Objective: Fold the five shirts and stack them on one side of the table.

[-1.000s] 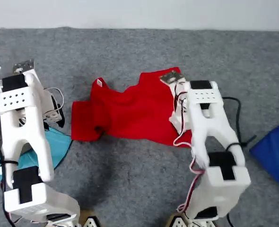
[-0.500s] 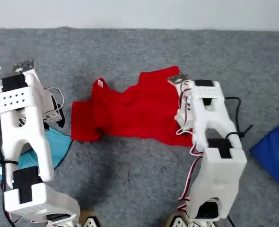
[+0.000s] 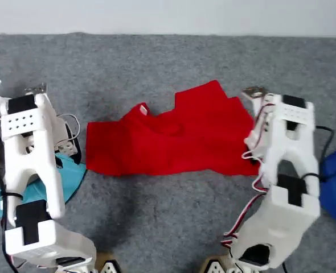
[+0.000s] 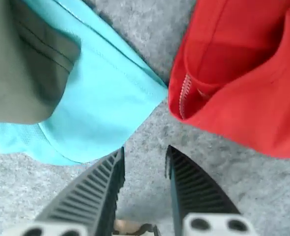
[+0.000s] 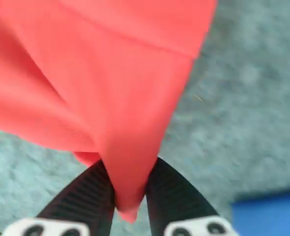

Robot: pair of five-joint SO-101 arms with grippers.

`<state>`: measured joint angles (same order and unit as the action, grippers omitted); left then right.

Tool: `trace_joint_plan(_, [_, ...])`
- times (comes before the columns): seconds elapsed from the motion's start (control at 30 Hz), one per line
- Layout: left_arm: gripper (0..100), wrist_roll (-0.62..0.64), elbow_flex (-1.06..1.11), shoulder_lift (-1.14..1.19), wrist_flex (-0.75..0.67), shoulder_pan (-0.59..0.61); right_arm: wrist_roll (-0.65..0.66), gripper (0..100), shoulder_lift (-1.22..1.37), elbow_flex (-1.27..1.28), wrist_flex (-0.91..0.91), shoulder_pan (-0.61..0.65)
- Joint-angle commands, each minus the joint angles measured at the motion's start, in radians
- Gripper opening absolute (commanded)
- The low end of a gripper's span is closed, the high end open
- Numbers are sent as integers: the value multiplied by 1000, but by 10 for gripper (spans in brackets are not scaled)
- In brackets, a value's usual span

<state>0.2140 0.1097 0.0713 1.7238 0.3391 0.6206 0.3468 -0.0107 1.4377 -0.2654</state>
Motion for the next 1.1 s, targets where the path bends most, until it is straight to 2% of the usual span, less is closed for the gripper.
trace_joint_plan(0.0, [133,-11,1,-49,32,0,89,10,-77,-18,19,-96])
trace_joint_plan(0.23, [133,-11,2,-49,32,0,250,10,-76,-17,62,-257])
trace_joint_plan(0.43, [133,-11,-1,-49,32,-2,302,24,-76,-15,87,-266])
trace_joint_plan(0.5, [133,-11,-15,-48,31,-2,301,90,-76,-15,130,-245])
trace_joint_plan(0.6, [133,-9,-85,-40,28,-29,308,271,-82,-17,196,-209])
trace_joint_plan(0.7, [137,-6,-191,-40,28,-115,351,449,-85,-21,251,-173])
trace_joint_plan(0.77, [137,-5,-255,-38,11,-187,353,526,-87,-23,260,-166])
trace_joint_plan(0.83, [138,-5,-295,-34,-40,-253,331,561,-102,-23,257,-170])
trace_joint_plan(1.07, [138,-3,-404,181,-172,-393,233,555,-236,-23,205,-163])
